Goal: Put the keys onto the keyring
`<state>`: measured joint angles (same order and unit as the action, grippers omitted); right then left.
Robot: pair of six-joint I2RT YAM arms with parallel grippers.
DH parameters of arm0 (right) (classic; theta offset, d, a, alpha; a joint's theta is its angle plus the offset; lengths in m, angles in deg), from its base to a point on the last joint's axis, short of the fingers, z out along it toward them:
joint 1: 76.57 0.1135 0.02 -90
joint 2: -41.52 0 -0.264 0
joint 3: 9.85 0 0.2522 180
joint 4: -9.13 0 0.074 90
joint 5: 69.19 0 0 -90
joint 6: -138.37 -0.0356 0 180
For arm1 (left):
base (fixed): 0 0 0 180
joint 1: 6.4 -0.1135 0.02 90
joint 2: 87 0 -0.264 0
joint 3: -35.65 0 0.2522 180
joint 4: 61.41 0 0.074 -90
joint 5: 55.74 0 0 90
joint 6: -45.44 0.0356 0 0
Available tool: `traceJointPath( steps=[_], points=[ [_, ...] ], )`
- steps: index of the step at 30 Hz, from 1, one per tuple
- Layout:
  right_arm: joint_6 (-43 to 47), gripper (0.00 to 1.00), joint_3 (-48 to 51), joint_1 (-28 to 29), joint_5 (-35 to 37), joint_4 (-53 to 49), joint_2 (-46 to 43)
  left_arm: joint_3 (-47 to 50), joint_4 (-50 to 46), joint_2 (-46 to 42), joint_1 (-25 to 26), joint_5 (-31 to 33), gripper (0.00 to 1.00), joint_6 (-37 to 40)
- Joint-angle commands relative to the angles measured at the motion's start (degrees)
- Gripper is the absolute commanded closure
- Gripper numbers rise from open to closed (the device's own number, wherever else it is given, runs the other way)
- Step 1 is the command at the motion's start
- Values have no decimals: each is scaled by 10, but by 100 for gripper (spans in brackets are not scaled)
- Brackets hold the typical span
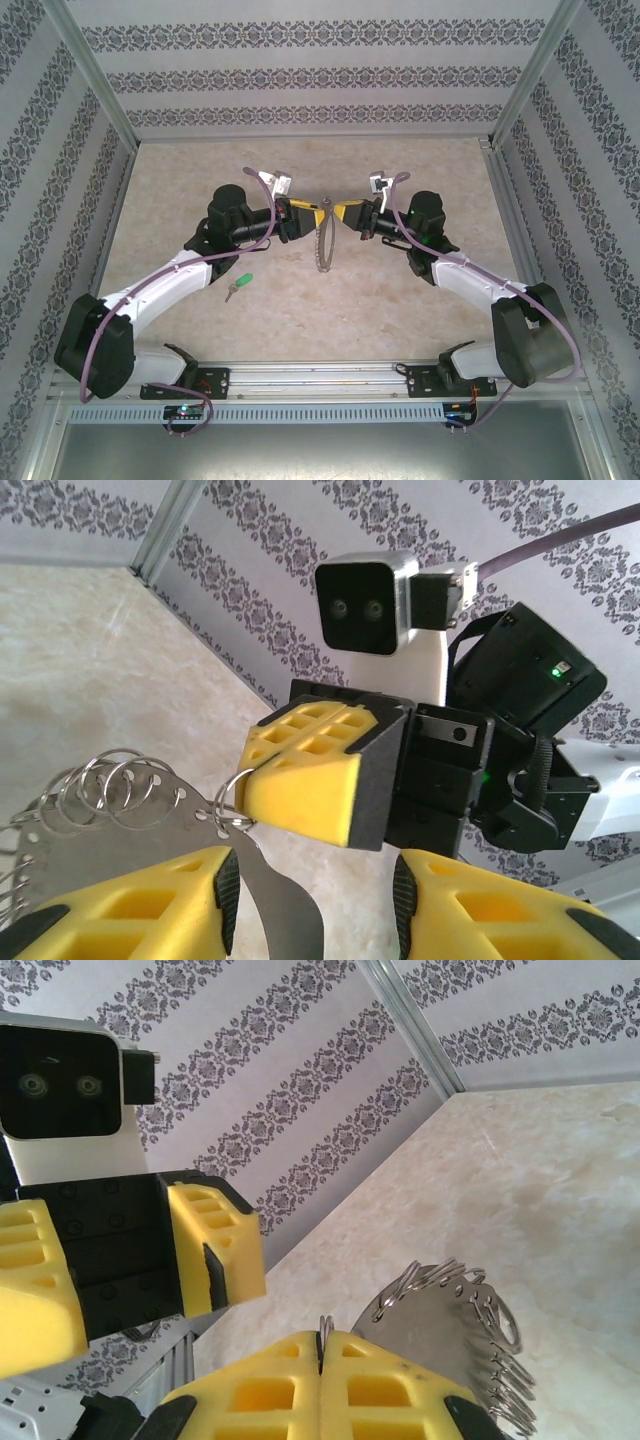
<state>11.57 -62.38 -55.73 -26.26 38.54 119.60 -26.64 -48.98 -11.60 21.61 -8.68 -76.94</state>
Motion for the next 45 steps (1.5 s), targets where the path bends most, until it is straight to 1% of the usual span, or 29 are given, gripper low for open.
traceJointPath(
  steps=[1, 14, 24, 31, 36, 40, 42, 45],
  points=[
    [-8, 100, -3, 0, -21, 36, -3, 3, 7, -8, -2, 10, 54, 13],
    [-6, 100, -18, 15, -36, 28, 5, -8, 51, 39, -2, -23, 55, -20],
    [-1, 100, -32, 32, -36, 22, 22, -15, 76, 59, -2, -39, 60, -40],
    [-1, 100, -36, 34, -33, 23, 30, -7, 97, 62, -1, -55, 65, -50],
    [-3, 100, -41, 34, -43, 23, 34, 2, 123, 67, -2, -68, 65, -60],
    [0, 100, -48, 34, -54, 12, 38, 7, 165, 74, -2, -92, 73, -81],
    [3, 100, -51, 34, -55, 4, 38, 7, 168, 75, -2, -96, 81, -83],
    [4, 100, -55, 32, -57, -2, 40, 10, 168, 74, -2, -99, 83, -82]
  ],
)
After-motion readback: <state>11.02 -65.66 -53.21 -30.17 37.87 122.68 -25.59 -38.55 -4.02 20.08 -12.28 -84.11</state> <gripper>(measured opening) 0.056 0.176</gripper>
